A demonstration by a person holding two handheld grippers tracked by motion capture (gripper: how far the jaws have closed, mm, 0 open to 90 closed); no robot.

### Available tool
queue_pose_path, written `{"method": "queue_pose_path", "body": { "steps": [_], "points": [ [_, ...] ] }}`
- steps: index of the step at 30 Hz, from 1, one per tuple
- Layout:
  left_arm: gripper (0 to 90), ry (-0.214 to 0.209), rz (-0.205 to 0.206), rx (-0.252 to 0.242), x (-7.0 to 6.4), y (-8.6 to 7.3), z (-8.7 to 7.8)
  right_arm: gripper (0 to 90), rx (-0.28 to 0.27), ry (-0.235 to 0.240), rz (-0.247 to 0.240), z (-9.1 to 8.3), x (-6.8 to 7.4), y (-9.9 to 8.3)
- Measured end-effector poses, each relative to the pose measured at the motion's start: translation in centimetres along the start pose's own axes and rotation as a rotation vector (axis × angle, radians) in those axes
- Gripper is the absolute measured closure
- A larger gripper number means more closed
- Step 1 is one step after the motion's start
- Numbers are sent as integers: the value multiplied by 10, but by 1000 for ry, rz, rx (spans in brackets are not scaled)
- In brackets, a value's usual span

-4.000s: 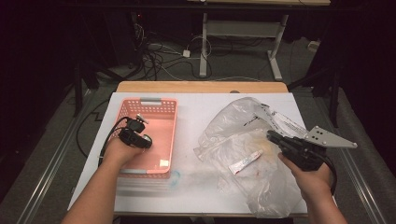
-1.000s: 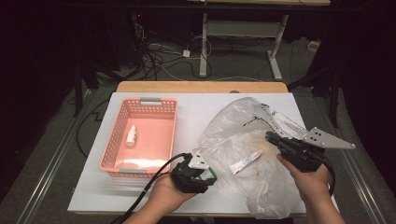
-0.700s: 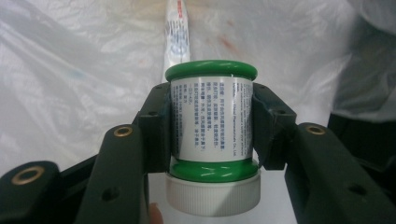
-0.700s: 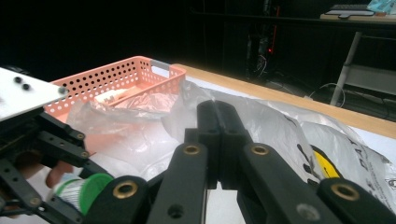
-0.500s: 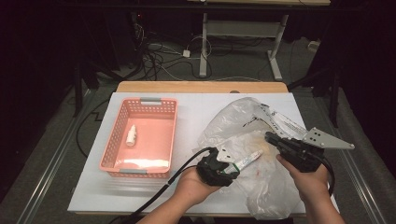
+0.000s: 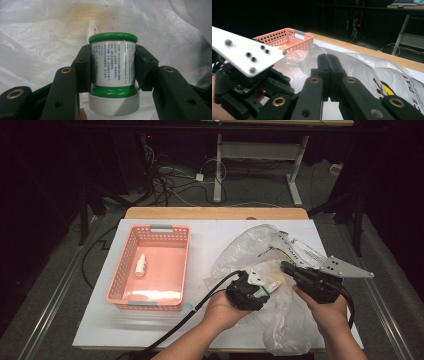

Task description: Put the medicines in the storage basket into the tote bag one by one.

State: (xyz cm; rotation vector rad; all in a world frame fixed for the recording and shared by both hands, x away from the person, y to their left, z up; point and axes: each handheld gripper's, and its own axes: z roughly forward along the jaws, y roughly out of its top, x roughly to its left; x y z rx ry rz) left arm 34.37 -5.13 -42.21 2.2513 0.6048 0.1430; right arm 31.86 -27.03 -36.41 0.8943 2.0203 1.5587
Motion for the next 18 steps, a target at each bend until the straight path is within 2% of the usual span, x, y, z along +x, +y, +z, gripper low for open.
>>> {"method": "queue_pose_path", "body": {
  "steps": [5,9,14,18],
  "points": [
    [539,9,5,2,6,7,9,900,5,-1,-2,2,0,-1],
    [539,19,-7,-3,13,11,18,900,10,-5,8,4,-1,-3],
    [538,57,-32,-23,21,13,33,900,17,-3,10,5,-4,-7],
    [538,50,-53,-20,28,14,40,900,20,-6,18,6,-6,-8]
  ]
}}
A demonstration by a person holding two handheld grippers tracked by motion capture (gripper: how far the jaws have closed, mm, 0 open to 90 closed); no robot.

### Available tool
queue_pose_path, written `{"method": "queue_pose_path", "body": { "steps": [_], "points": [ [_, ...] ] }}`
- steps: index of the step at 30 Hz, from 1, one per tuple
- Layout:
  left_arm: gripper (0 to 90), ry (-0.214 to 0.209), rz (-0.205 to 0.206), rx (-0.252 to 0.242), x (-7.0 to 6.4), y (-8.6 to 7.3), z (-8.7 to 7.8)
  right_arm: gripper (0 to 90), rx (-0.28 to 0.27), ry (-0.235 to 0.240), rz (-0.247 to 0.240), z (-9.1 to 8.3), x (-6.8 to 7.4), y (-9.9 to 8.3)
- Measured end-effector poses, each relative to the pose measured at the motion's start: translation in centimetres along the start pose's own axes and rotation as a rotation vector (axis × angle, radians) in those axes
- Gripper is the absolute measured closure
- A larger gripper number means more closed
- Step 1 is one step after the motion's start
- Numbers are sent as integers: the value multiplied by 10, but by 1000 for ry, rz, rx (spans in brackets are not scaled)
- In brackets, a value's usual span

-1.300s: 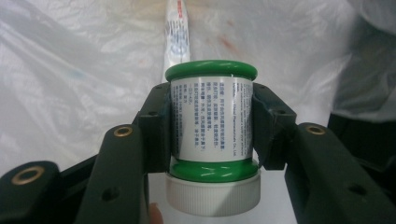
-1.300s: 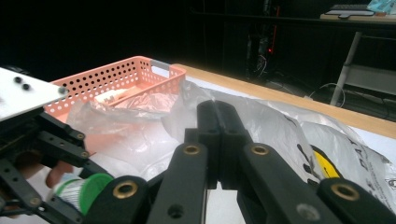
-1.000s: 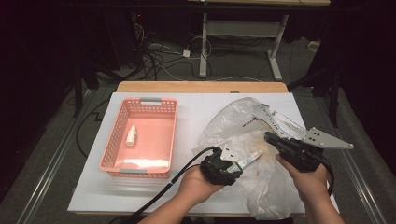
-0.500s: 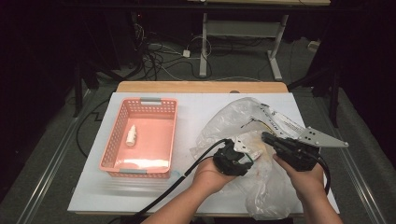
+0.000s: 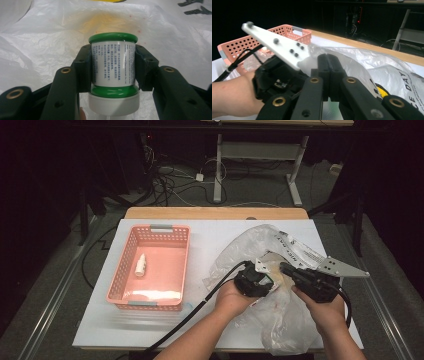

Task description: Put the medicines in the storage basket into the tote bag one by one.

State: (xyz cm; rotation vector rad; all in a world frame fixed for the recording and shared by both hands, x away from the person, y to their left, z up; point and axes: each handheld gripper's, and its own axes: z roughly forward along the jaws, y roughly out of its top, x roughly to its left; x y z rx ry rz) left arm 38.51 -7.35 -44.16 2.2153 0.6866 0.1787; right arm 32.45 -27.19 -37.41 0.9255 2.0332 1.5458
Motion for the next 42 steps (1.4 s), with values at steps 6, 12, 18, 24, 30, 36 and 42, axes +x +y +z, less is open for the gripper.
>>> {"method": "queue_pose_path", "body": {
  "steps": [6,12,18,24,30,36,42],
  "points": [
    [537,13,-11,-2,4,-1,9,900,-2,0,0,0,-2,-1],
    [536,35,-20,-2,7,-2,14,900,3,1,12,1,-2,-3],
    [454,32,-24,-1,8,-3,16,900,5,2,8,0,-2,-3],
    [348,2,-15,-22,5,-1,8,900,2,1,8,0,-3,-3],
    [296,-41,12,-17,-4,-3,-9,900,3,-1,6,0,-2,-2],
    [278,-72,11,-38,-10,-13,-27,900,1,-5,11,0,-2,-2],
    [210,-103,8,-35,-14,-22,-41,900,-3,-7,11,-2,-2,-2]
  ]
}}
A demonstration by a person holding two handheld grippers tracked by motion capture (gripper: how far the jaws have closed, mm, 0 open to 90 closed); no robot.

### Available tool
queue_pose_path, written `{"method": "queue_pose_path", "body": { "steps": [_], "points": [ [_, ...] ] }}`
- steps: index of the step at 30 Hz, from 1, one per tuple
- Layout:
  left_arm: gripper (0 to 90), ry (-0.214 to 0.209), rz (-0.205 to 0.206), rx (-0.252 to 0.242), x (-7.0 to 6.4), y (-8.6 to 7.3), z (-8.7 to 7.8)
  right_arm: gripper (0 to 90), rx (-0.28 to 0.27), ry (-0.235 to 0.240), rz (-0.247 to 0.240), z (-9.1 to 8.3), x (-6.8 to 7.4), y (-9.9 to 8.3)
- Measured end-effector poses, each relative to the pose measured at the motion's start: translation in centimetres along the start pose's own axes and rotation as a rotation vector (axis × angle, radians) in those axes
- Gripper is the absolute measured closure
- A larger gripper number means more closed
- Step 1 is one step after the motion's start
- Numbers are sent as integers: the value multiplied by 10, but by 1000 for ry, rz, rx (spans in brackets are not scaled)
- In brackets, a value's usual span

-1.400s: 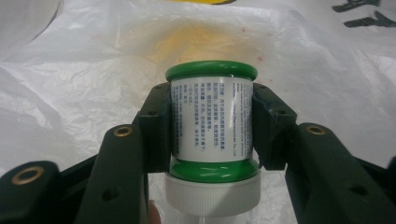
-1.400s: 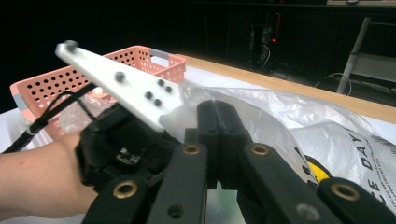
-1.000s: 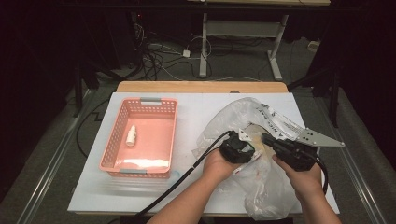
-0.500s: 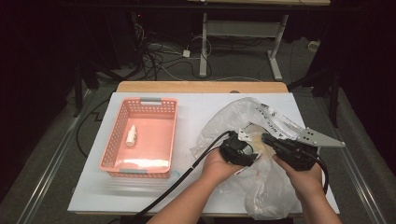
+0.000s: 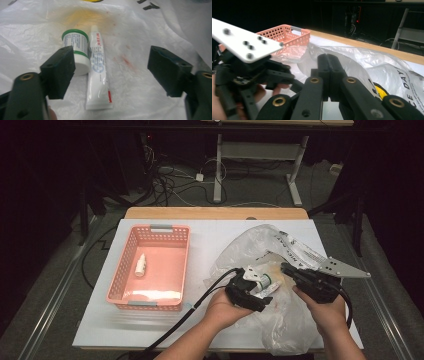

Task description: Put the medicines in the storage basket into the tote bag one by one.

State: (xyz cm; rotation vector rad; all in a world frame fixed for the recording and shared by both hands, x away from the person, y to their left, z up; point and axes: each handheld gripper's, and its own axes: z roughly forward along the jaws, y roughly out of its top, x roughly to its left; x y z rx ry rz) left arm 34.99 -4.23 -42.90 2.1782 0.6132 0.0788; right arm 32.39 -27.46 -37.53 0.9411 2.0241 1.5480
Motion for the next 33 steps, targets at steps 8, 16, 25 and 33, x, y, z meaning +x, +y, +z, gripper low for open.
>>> {"method": "queue_pose_path", "body": {
  "steps": [8,16,25,33],
  "points": [
    [142,-11,13,-40,-11,-11,-28,900,-2,-3,1,-3,0,1],
    [31,10,12,-55,-11,-21,-48,900,-3,-3,-6,-3,0,1],
    [0,12,12,-81,-12,-35,-70,900,-4,-5,-3,-4,-1,1],
    [0,19,0,-94,-9,-45,-90,900,1,-3,-6,-2,0,1]
  ]
}}
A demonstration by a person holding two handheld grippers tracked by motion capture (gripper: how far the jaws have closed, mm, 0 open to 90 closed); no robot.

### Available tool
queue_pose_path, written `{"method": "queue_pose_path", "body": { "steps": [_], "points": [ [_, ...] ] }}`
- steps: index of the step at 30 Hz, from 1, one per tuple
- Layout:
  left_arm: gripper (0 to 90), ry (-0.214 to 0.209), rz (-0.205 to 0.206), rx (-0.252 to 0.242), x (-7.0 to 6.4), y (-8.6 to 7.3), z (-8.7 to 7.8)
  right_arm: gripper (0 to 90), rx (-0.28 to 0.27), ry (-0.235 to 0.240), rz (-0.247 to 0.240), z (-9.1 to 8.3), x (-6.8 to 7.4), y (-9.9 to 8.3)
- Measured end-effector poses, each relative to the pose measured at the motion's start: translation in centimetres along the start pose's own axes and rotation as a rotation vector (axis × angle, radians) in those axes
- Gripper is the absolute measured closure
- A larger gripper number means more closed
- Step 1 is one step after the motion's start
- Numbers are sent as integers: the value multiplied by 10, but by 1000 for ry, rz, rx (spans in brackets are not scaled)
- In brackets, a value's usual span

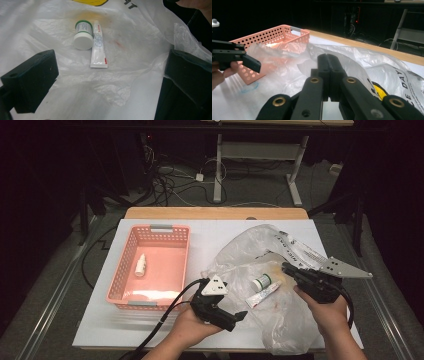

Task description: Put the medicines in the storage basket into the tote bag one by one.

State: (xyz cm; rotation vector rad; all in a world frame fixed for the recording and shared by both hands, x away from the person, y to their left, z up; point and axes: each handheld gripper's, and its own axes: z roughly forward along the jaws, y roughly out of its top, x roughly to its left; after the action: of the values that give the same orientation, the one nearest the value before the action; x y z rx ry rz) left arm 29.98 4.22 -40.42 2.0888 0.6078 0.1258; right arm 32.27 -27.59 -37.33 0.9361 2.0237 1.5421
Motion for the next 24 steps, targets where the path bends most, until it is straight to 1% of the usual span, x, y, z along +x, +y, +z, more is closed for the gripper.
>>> {"method": "queue_pose_path", "body": {
  "steps": [5,7,13,19,24],
  "points": [
    [0,6,4,-2,-1,-8,-16,900,-1,-4,-1,0,0,1],
    [0,8,-4,-7,-1,-11,-22,900,-1,-6,0,-1,-1,1],
    [0,35,-9,-25,1,-20,-45,900,-1,-7,1,-1,0,2],
    [0,67,-32,-36,11,-32,-63,900,-3,-6,-4,0,1,3],
    [0,113,-58,-37,26,-43,-75,900,-2,-6,-4,0,1,3]
  ]
}}
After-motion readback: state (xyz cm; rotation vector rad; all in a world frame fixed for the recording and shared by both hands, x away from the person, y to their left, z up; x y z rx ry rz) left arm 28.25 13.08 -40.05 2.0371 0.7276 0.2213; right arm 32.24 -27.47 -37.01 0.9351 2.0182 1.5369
